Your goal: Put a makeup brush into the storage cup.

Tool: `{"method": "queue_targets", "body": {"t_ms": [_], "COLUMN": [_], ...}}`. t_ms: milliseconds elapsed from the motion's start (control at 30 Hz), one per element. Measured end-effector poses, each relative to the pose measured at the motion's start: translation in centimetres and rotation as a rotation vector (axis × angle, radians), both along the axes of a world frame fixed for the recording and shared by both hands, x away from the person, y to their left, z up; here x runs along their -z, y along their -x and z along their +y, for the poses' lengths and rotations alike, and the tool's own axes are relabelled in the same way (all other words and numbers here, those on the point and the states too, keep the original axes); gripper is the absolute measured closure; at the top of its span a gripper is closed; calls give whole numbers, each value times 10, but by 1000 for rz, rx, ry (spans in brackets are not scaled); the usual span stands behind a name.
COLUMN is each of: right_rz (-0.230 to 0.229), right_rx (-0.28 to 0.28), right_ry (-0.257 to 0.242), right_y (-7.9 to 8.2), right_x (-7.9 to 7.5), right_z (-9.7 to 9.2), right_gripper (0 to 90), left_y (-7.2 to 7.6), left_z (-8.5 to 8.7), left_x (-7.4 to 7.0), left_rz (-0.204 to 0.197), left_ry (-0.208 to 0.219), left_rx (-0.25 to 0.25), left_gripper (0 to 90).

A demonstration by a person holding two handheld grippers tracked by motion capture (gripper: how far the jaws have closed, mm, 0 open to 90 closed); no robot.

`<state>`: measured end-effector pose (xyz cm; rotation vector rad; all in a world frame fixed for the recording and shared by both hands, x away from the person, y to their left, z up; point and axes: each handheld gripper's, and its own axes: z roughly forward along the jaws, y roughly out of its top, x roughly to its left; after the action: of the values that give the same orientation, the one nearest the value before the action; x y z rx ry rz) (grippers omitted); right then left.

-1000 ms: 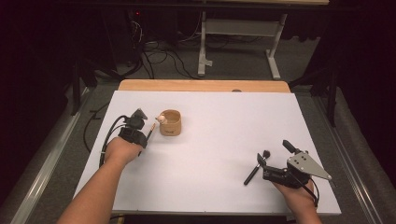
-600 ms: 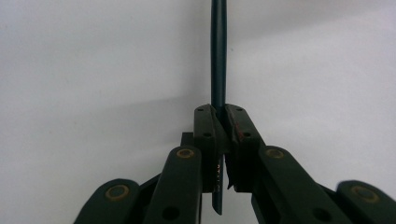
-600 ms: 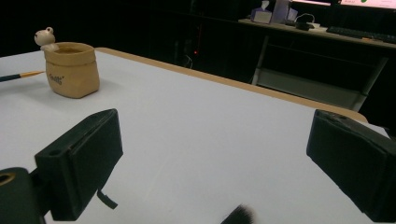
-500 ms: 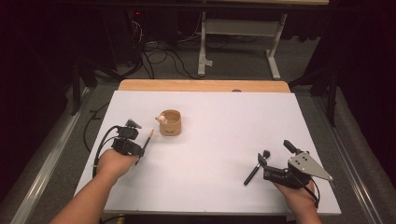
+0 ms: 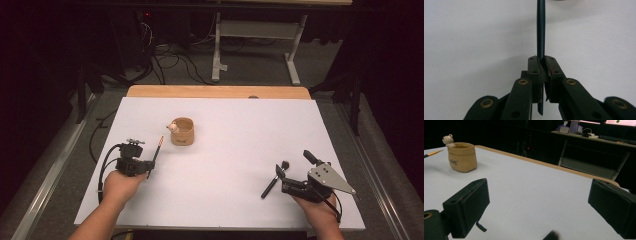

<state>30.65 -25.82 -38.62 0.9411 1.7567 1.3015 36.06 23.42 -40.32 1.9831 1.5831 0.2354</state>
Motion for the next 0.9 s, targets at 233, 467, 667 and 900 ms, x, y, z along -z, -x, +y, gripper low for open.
{"method": "queue_targets", "body": {"t_ms": [233, 467, 667, 900], "right_rz": [0, -1, 2, 3], "right_rx": [1, -3, -4, 1], "right_ry": [2, 9, 8, 16], "right_y": [0, 0, 0, 1], "right_x": [0, 1, 1, 1], "right_z": [0, 1, 2, 3], "right_gripper": [48, 48, 48, 48], "left_y": [2, 7, 11, 16], "left_z": [3, 2, -2, -3], "left_x": [7, 14, 18, 20], "left_rz": [-63, -124, -177, -221], "left_ry": [70, 77, 94, 112], "left_rx": [-40, -51, -28, -9], "left_gripper": [839, 839, 840, 839]}}
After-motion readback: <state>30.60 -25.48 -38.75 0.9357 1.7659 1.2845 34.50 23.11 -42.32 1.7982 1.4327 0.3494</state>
